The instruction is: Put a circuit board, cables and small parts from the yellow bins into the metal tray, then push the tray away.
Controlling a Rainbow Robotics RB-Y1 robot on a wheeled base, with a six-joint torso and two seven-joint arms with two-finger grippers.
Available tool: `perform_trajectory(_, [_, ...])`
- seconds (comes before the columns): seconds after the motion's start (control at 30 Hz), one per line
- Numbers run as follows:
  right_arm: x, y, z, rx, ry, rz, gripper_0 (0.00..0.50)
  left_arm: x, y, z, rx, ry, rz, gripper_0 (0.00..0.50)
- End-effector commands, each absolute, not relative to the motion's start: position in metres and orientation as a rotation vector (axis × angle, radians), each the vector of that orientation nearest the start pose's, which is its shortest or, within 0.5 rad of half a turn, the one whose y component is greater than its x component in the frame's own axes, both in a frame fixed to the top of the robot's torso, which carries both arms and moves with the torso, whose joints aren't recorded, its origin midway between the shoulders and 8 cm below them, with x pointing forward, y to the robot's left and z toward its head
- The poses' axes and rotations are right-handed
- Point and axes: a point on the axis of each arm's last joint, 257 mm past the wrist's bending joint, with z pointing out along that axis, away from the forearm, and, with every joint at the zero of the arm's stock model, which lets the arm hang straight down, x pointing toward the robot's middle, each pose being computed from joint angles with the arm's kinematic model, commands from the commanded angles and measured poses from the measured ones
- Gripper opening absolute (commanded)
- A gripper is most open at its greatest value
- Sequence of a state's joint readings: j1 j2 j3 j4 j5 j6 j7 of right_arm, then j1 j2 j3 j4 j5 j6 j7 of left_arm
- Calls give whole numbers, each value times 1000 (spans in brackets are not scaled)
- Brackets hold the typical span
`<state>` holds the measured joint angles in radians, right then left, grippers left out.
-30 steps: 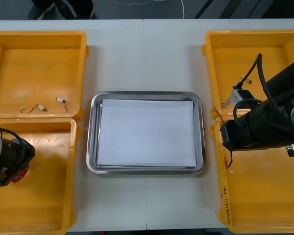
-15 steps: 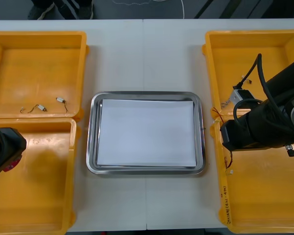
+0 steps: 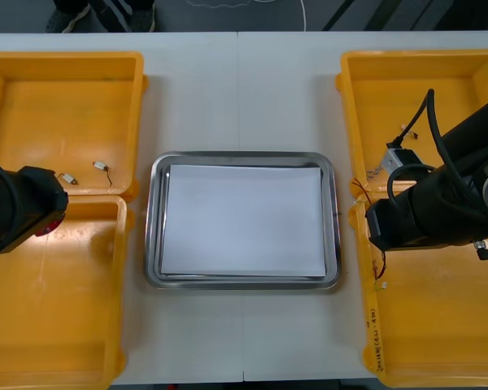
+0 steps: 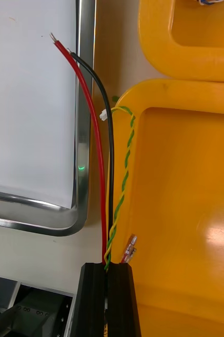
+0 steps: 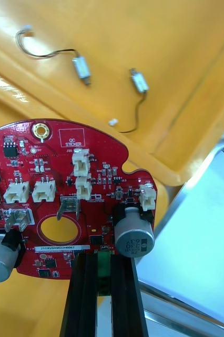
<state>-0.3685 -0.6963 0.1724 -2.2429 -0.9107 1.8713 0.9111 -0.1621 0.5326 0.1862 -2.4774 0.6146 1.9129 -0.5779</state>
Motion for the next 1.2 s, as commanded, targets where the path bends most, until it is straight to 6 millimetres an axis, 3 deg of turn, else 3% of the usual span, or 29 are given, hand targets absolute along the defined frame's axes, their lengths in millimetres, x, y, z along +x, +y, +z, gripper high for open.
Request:
perform_trajectory(0.03, [363, -188, -198, -164, 2791, 266, 0, 395, 256, -138, -499, 2444, -235, 0])
perform_trajectory(0.4, [363, -188, -198, -164, 2791, 266, 0, 412, 201, -139, -315, 2545, -259, 0])
perform_trajectory(0.73, [363, -188, -198, -166, 2792, 266, 0, 412, 154, -136, -201, 2561, -304, 0])
perform_trajectory(1.2, [363, -189, -198, -163, 2791, 260, 0, 411, 84, -160, -53, 2670, -300, 0])
